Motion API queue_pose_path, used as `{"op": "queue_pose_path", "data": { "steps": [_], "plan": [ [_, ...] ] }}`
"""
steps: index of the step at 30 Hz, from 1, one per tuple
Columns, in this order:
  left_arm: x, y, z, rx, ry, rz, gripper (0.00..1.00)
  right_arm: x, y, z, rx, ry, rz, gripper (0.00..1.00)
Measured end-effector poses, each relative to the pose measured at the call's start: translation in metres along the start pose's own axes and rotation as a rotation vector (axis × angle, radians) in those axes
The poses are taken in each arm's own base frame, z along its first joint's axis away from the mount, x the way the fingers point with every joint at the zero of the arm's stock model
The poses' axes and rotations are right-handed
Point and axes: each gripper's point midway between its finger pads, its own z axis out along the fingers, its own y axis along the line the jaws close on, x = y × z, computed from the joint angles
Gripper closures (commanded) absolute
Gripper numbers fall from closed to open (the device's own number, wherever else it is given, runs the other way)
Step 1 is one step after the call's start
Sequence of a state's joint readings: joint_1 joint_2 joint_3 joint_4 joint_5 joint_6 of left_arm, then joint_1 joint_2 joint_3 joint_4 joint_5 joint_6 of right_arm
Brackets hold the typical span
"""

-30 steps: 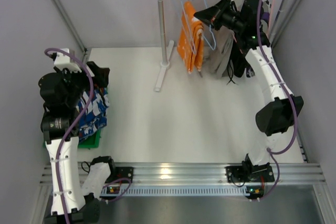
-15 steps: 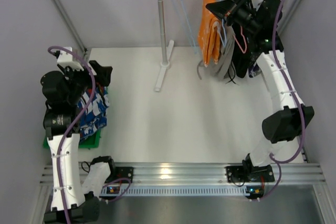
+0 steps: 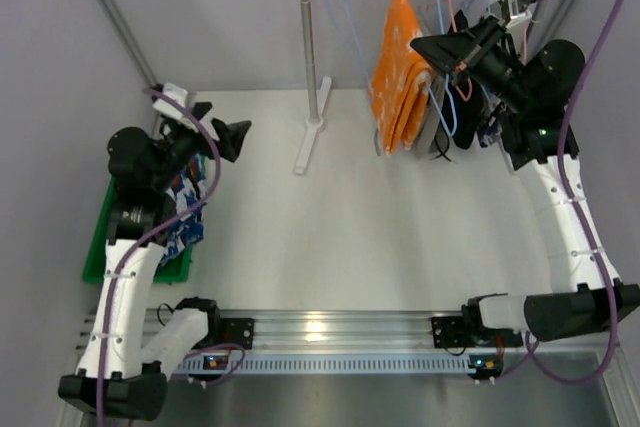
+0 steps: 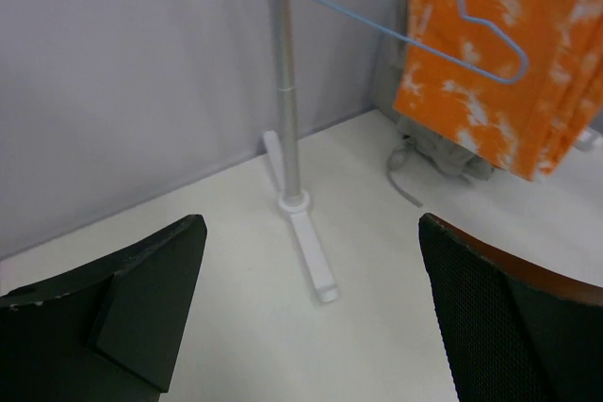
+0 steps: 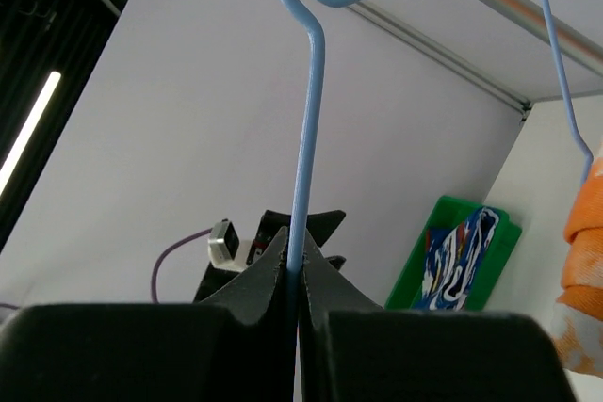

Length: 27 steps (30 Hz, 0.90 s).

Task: Remove the trousers from the hanger

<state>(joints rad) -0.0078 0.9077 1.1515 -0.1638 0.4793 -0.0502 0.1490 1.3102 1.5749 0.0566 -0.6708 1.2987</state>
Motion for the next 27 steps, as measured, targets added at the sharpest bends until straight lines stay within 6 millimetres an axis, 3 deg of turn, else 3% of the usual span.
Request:
{"op": "queue_pose_path", "data": {
  "steps": [5, 10, 18, 24, 27],
  "plan": [
    [0.02, -0.085, 0.023, 0.211, -0.043, 0.144, 0.01, 0.012, 0.023, -0.017, -0.013, 0.0, -0.085, 1.0],
    [0.054, -0.167, 0.025, 0.344, -0.062, 0.244, 0.01, 0.023, 0.042, -0.039, -0.018, -0.02, -0.142, 1.0],
    [0.101, -0.234, 0.043, 0.352, -0.06, 0.285, 0.01, 0.031, 0.046, -0.054, -0.003, -0.028, -0.154, 1.0],
    [0.14, -0.282, 0.064, 0.336, -0.042, 0.284, 0.01, 0.033, 0.028, -0.053, 0.035, -0.032, -0.133, 1.0],
    [0.152, -0.303, 0.086, 0.294, -0.028, 0.28, 0.01, 0.033, 0.018, -0.052, 0.06, -0.034, -0.116, 1.0]
  ]
}}
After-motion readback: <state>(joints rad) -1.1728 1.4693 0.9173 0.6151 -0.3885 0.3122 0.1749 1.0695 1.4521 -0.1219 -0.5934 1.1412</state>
